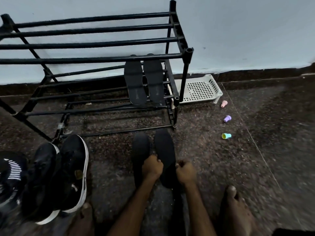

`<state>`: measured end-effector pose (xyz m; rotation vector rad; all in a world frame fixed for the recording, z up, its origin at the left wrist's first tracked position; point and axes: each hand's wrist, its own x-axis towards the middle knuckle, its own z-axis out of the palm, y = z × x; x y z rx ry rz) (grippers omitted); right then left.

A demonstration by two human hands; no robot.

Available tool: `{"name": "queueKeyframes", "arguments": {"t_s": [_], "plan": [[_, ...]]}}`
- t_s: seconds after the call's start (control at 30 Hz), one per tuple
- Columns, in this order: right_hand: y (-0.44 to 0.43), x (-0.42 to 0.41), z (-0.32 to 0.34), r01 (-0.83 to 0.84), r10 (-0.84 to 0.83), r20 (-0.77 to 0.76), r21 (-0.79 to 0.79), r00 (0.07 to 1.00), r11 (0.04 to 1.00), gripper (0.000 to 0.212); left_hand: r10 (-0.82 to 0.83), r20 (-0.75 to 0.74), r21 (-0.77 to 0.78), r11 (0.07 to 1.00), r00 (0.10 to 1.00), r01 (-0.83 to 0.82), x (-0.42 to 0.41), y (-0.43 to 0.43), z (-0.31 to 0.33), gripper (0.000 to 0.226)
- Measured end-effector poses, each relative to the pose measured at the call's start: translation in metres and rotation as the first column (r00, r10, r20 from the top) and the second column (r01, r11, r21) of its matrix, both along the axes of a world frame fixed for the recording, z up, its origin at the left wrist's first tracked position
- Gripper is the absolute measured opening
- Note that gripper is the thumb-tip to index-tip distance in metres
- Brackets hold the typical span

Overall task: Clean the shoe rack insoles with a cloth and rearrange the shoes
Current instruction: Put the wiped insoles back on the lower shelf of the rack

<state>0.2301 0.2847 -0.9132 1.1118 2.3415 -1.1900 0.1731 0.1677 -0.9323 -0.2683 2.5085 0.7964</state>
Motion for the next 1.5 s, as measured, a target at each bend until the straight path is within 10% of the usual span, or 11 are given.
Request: {"name": "queueKeyframes", "arguments": {"t_s": [0.37,0.67,1.07,1.5], "plan": [[0.013,0.014,0.023,0.237,-0.283,-0.119,-0.300,0.952,0.924,0.027,0.127,0.173,0.397,0.898,0.977,-0.187,0.016,-0.003,0.049,0.012],[0.000,0.046,0.146,-0.041,-0.071,-0.198,-0.509,0.978,0.860,0.027,-0.006,0.292,0.585,0.792,0.956,-0.174,0.046,-0.069,0.168,0.001],[-0.099,0.034,0.233,-0.368,0.153,-0.376,-0.611,0.914,0.701,0.025,0.245,0.047,0.638,0.738,0.968,-0.218,0.021,-0.181,0.271,0.004],[-0.132,-0.088,0.184,-0.366,-0.075,-0.532,-0.672,0.843,0.644,0.017,0.311,-0.052,0.654,0.729,0.949,-0.203,-0.127,-0.176,0.245,0.007]]}}
